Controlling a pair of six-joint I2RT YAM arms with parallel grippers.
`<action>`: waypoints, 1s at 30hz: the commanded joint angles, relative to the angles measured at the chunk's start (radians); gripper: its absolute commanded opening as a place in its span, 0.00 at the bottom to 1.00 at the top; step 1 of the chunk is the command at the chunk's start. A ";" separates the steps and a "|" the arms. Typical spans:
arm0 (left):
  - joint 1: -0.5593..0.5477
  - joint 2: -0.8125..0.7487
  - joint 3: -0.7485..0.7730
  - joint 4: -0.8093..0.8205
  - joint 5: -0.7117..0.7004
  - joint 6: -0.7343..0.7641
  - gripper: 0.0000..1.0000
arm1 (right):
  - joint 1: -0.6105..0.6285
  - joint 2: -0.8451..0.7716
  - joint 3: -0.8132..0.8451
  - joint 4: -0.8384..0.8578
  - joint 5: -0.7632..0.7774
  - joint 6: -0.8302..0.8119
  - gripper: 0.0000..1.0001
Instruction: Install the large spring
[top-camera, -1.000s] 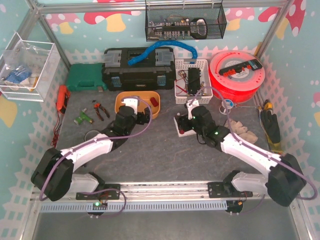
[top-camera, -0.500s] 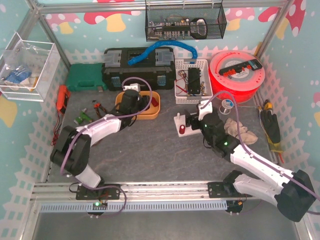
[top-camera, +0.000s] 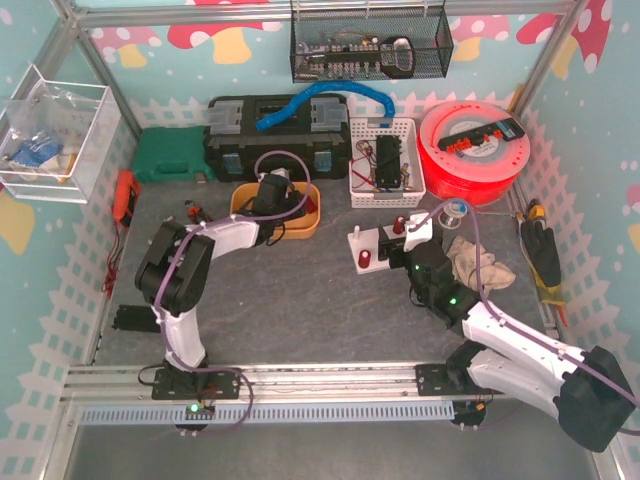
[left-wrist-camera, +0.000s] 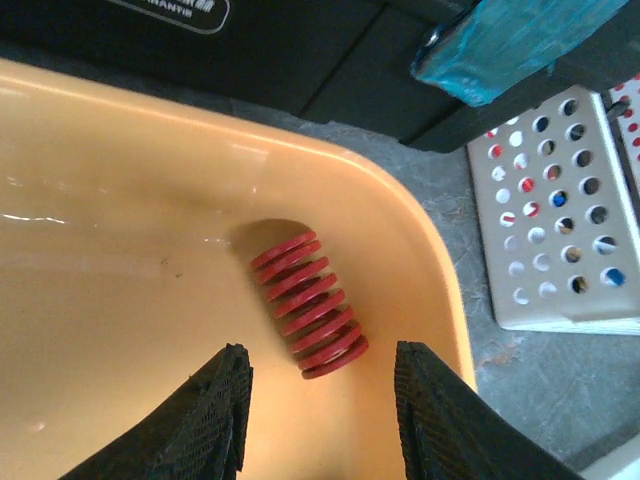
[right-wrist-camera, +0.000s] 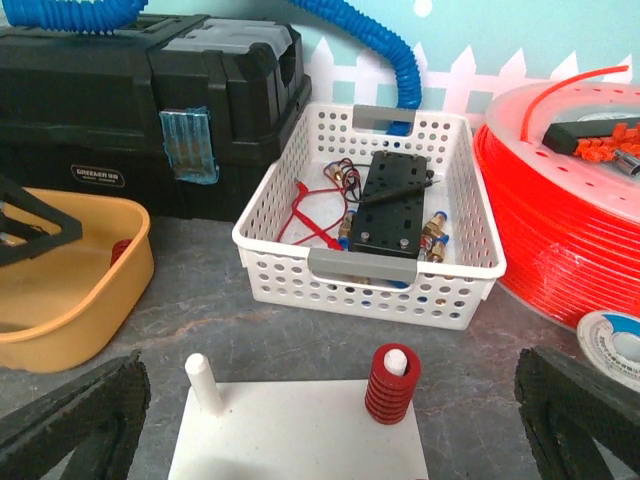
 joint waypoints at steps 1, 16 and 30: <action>0.002 0.058 0.047 0.021 0.017 -0.027 0.43 | 0.004 -0.009 -0.011 0.040 0.025 -0.003 0.99; -0.008 0.168 0.127 0.021 0.080 -0.019 0.47 | 0.004 -0.010 -0.017 0.048 0.042 -0.003 0.98; -0.009 0.234 0.161 -0.024 0.042 -0.026 0.48 | 0.004 -0.017 -0.019 0.047 0.046 -0.006 0.98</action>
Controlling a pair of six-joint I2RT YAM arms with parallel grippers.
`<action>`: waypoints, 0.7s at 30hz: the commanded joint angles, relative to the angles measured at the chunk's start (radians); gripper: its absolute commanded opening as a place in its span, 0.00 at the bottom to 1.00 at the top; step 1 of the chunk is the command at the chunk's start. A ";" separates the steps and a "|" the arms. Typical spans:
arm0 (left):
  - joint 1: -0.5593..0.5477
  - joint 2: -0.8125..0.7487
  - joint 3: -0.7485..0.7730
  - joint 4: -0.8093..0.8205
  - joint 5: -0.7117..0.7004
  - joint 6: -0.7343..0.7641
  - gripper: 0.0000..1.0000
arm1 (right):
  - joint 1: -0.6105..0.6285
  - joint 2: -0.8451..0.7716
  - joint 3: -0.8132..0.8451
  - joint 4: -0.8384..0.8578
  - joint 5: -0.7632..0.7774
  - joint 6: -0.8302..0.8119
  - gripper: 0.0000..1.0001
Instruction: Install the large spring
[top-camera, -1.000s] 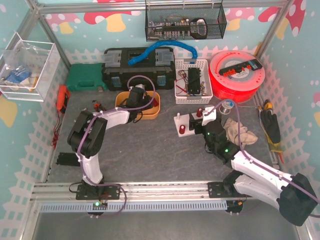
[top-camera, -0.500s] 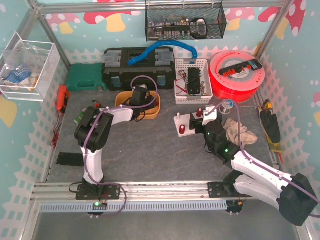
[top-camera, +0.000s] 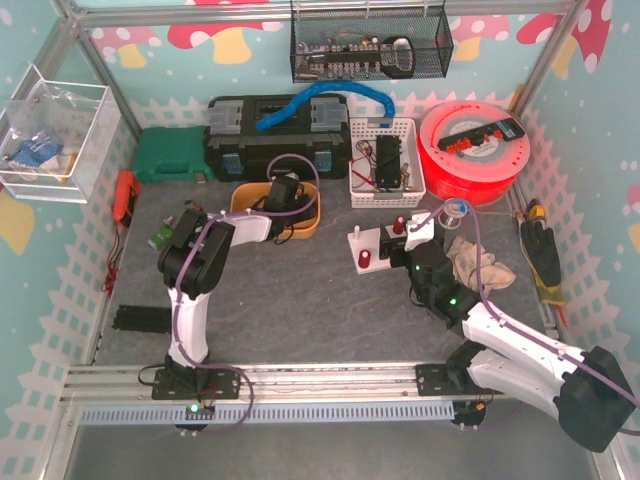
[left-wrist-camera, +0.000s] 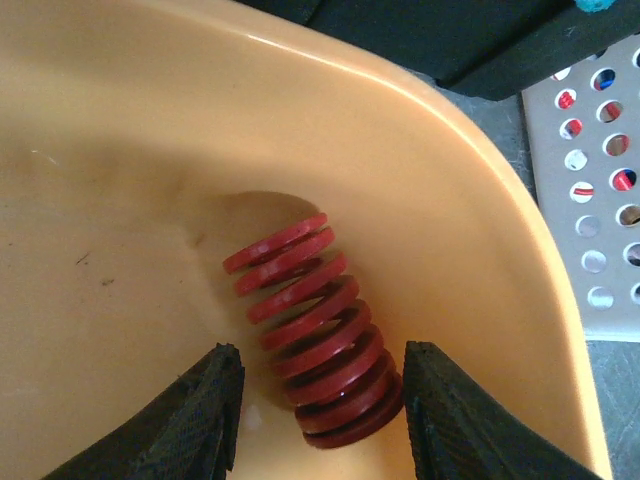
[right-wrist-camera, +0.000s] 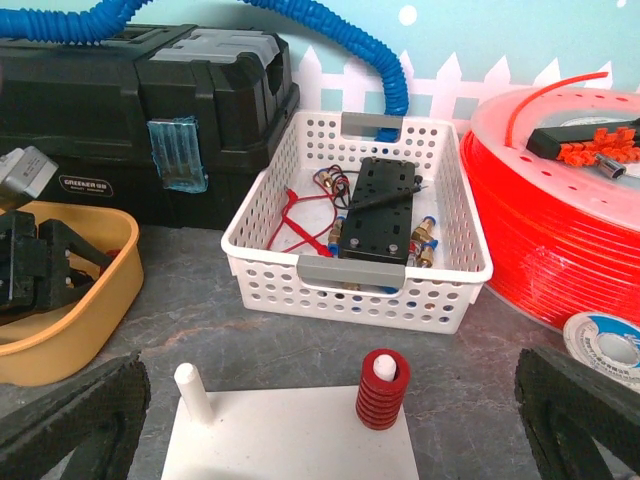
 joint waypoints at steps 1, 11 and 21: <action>-0.001 0.040 0.040 -0.027 -0.015 -0.004 0.47 | 0.004 -0.018 -0.015 0.026 0.021 -0.005 0.98; 0.028 0.027 0.022 -0.116 -0.070 0.012 0.40 | 0.004 -0.033 -0.019 0.022 0.031 0.001 0.98; 0.033 0.031 0.020 -0.117 -0.050 0.023 0.45 | 0.004 -0.034 -0.021 0.022 0.037 0.004 0.98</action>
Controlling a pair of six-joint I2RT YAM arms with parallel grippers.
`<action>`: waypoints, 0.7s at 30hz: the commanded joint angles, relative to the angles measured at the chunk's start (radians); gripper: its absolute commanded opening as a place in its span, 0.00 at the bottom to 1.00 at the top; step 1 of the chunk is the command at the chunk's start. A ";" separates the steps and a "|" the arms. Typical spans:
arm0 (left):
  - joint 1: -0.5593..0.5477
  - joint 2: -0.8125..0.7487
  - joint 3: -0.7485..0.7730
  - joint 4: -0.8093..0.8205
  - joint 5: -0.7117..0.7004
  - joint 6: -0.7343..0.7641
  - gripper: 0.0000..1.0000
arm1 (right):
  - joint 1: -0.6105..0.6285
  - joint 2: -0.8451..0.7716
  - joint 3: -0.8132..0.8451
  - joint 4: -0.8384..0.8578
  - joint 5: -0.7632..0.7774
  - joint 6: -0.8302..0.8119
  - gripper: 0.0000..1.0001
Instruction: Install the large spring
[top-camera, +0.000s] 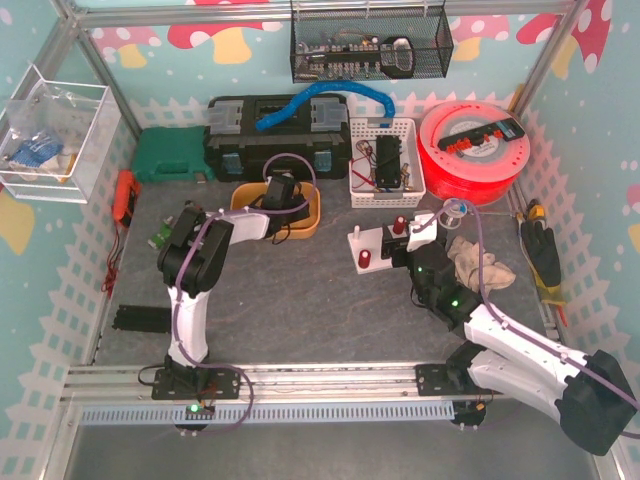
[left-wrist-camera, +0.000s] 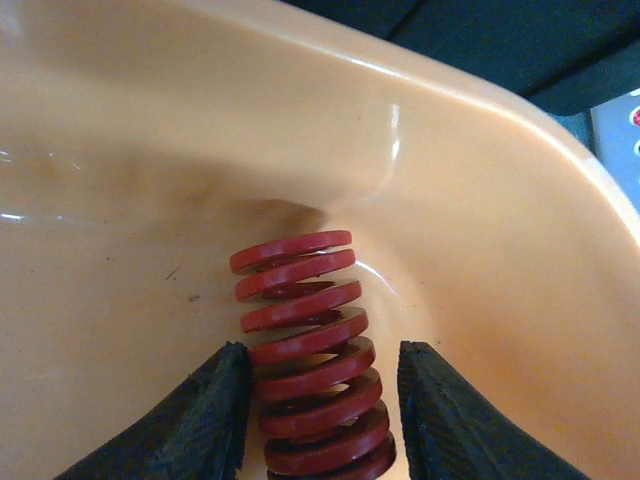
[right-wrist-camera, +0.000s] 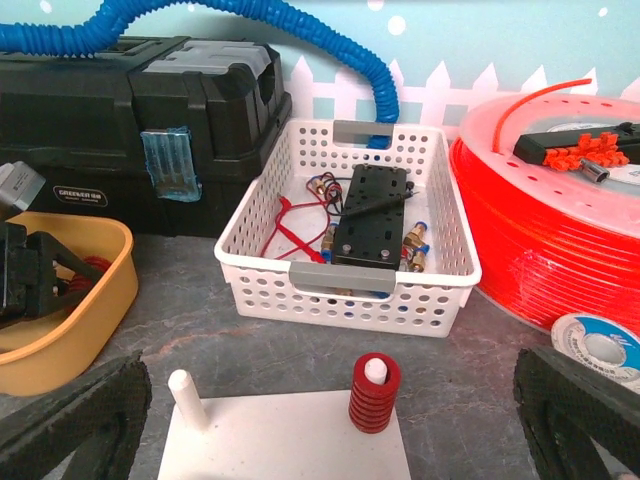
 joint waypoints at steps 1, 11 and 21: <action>0.010 0.017 0.006 -0.067 -0.002 0.019 0.46 | 0.004 -0.010 -0.013 0.020 0.022 0.003 0.97; 0.010 0.046 0.021 -0.074 -0.009 0.019 0.42 | 0.004 -0.015 -0.013 0.019 0.023 0.002 0.97; 0.010 -0.012 -0.001 -0.077 -0.035 0.037 0.23 | 0.004 -0.028 -0.016 0.017 0.026 0.001 0.97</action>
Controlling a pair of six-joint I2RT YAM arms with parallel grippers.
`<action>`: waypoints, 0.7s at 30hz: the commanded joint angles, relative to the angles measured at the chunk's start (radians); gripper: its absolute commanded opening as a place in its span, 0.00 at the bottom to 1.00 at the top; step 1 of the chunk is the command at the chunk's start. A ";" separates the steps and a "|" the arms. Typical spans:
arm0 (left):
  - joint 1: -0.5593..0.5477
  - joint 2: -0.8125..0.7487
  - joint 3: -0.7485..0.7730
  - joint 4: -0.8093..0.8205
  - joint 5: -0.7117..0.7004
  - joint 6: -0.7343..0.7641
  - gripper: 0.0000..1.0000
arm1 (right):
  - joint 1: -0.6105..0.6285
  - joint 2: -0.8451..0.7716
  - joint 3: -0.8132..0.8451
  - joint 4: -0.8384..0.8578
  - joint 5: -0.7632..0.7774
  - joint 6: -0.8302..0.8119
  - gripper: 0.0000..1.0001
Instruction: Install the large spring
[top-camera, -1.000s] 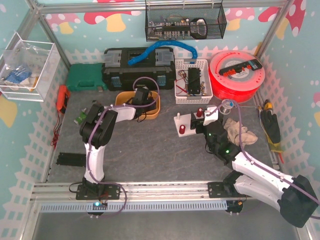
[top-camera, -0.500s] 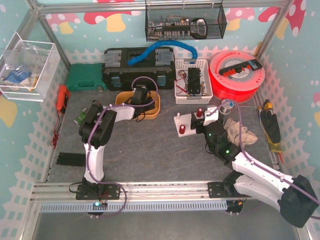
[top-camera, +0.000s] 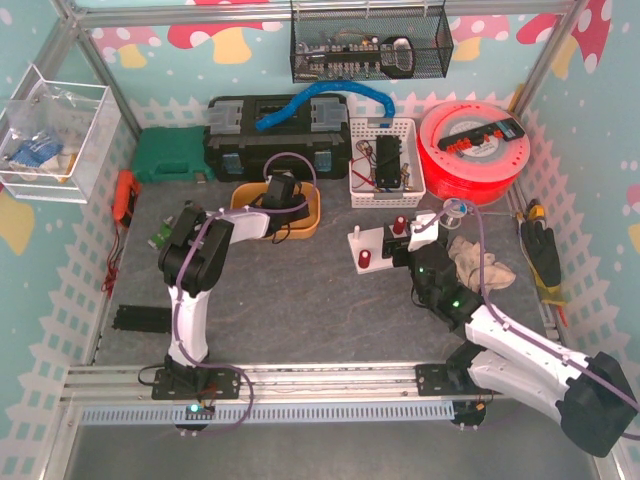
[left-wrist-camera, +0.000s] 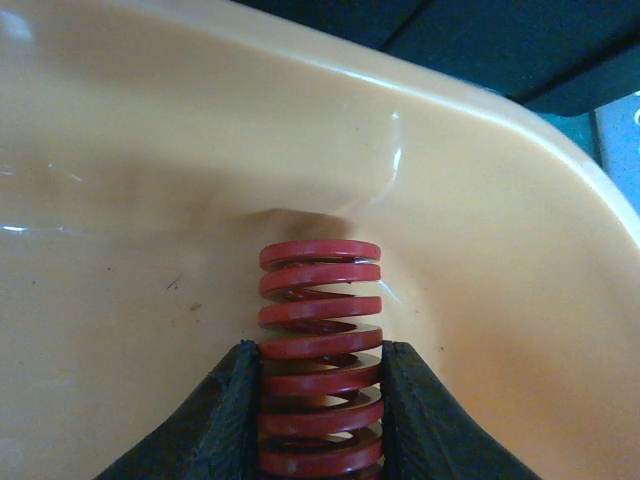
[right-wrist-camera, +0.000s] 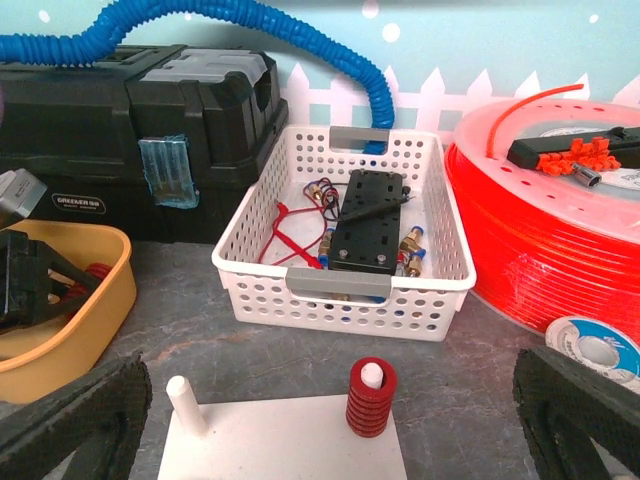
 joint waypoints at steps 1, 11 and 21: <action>0.008 -0.030 -0.019 -0.068 -0.036 0.026 0.22 | 0.004 -0.020 -0.015 0.017 0.019 0.002 0.98; 0.008 -0.179 -0.093 -0.005 -0.046 0.048 0.18 | 0.004 -0.012 -0.018 0.020 0.023 0.006 0.97; 0.034 -0.383 -0.235 0.150 -0.039 0.093 0.15 | 0.004 0.035 0.097 -0.111 -0.062 0.065 0.98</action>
